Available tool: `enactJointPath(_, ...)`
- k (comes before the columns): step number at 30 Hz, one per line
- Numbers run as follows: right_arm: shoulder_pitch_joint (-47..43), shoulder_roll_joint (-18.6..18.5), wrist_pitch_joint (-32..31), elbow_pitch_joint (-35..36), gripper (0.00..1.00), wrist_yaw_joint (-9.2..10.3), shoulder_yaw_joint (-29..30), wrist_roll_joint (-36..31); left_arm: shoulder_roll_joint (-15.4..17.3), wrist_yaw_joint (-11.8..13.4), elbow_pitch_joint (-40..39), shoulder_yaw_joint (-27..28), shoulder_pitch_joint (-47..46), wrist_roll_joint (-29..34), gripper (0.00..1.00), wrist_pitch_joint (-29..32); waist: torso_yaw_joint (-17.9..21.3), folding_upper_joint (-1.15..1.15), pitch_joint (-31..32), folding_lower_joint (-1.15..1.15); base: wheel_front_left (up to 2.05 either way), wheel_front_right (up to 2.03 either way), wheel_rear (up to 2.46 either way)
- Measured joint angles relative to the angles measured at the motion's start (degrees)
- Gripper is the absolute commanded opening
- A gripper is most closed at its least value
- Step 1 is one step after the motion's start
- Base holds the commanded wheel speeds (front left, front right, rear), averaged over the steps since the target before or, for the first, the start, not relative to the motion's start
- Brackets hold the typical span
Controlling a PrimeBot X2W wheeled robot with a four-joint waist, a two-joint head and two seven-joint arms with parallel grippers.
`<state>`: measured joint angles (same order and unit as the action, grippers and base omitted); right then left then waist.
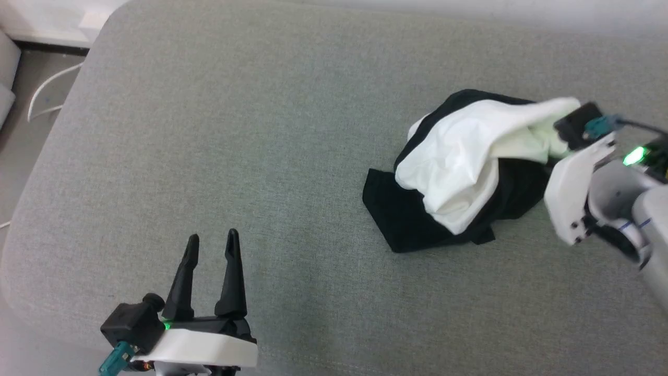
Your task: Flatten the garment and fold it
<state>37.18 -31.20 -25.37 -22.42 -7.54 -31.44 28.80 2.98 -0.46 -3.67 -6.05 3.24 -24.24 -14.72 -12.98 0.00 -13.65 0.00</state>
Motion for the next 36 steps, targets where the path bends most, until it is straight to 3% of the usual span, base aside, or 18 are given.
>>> enactJointPath(6, 4.36, -4.48, -5.38, 8.96, 0.00, 0.00, 0.14, 2.43, -0.01, 0.00, 0.51, -0.51, 0.34, -0.48, 1.00, -0.01, 0.53, 0.00, 2.62, -0.01, 0.00, 0.00, 0.00)
enactJointPath(10, 6.28, -4.50, -8.03, 15.55, 0.00, 0.01, -0.59, 4.10, 0.00, 0.08, 0.68, -0.78, 1.18, -0.49, 1.00, -0.01, 0.72, 0.00, 4.22, -0.01, 0.00, 0.00, 0.00)
enactJointPath(16, 7.33, 0.97, -9.31, 19.27, 0.00, 0.01, -8.39, 6.33, 0.00, 0.09, 0.86, -0.91, 1.44, -0.52, 1.00, -0.01, 0.79, 0.00, 5.75, -0.01, 0.00, 0.00, 0.00)
enactJointPath(23, 6.46, 7.12, -6.68, 10.37, 0.00, 0.01, -21.38, 9.01, -0.02, -0.07, 1.57, -2.82, 1.39, -0.93, 1.00, 0.00, -0.77, 0.00, 5.70, -0.01, 0.00, 0.00, 0.00)
enactJointPath(25, 6.23, 7.79, -5.28, 7.72, 0.47, 0.01, -23.64, 9.62, -0.03, -0.09, 1.86, -3.01, 1.36, -0.96, 1.00, -0.01, -1.48, 0.00, 5.58, -0.01, 0.00, 0.00, 0.00)
enactJointPath(26, 6.24, 8.12, -4.49, 6.59, 0.87, 0.00, -24.25, 10.21, -0.03, -0.10, 1.99, -3.01, 1.36, -0.96, 1.00, -0.01, -1.79, 0.00, 5.52, -0.01, 0.00, 0.00, 0.00)
enactJointPath(27, 6.28, 8.42, -3.71, 5.56, 1.00, 0.00, -24.68, 10.63, -0.02, -0.10, 2.15, -2.98, 1.36, -0.91, 1.00, -0.01, -2.06, 0.00, 5.47, -0.01, 0.00, 0.00, 0.00)
enactJointPath(36, 8.48, 7.46, -2.15, 5.54, 1.00, 0.00, -24.31, 18.97, -0.02, -0.45, 2.88, -2.71, 1.52, -0.88, 1.00, -0.01, -1.68, 0.00, 6.95, -0.01, 0.00, 0.00, 0.00)
